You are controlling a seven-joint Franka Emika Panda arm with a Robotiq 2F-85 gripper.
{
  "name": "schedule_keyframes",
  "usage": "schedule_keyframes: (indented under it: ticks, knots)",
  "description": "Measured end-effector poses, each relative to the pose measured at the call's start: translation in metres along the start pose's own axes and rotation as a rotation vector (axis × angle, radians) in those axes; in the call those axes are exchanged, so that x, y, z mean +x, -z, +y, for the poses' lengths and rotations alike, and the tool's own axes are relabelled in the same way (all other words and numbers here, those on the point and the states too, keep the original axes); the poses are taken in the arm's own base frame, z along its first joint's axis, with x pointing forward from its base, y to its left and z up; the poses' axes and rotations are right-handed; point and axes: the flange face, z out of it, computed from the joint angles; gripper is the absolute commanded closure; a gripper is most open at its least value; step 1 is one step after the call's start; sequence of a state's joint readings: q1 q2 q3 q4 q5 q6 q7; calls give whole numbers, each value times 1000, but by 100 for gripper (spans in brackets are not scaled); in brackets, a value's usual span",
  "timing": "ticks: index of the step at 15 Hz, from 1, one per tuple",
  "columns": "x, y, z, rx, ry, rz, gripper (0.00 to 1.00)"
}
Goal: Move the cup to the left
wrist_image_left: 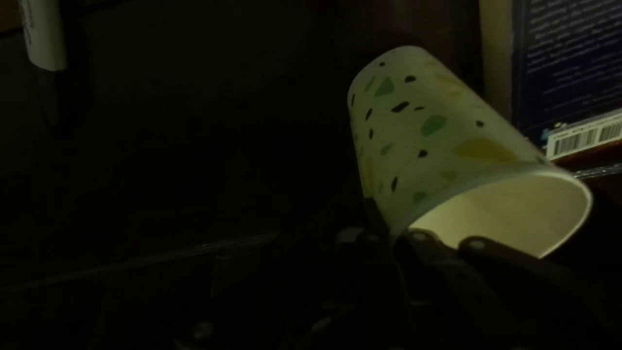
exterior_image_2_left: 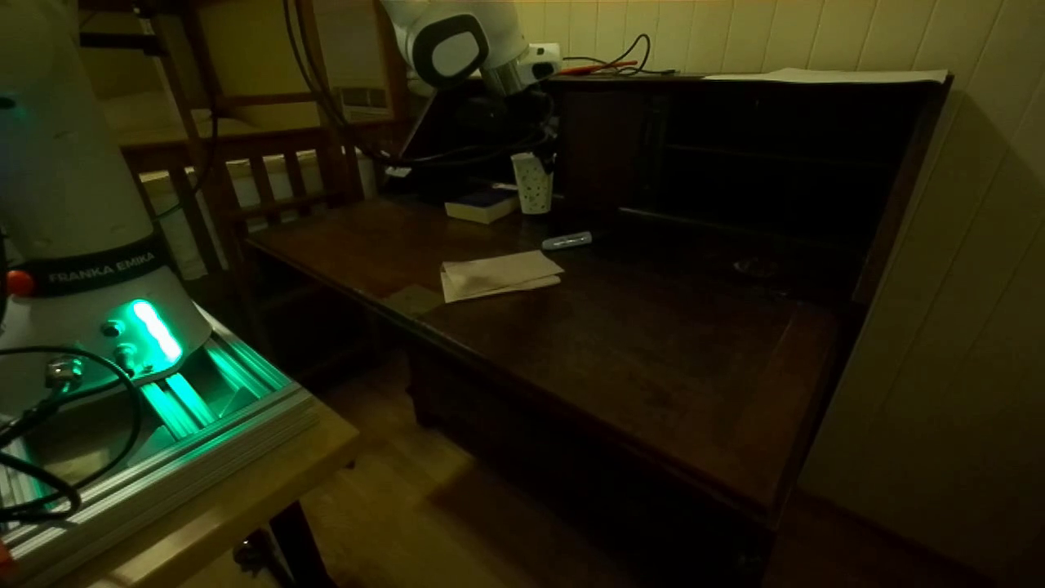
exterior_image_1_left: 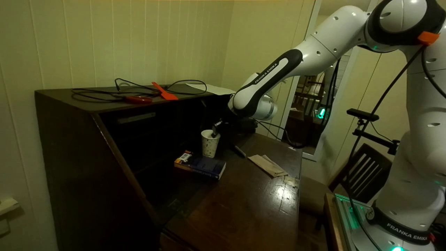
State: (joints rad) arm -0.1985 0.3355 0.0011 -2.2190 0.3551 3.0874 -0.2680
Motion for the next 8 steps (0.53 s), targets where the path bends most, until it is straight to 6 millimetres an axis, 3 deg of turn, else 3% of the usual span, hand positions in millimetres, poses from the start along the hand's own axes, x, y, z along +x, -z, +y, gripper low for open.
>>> schedule_keyframes:
  ticks: [8]
  knots:
    - [1,-5,-29,62,45,-116,99]
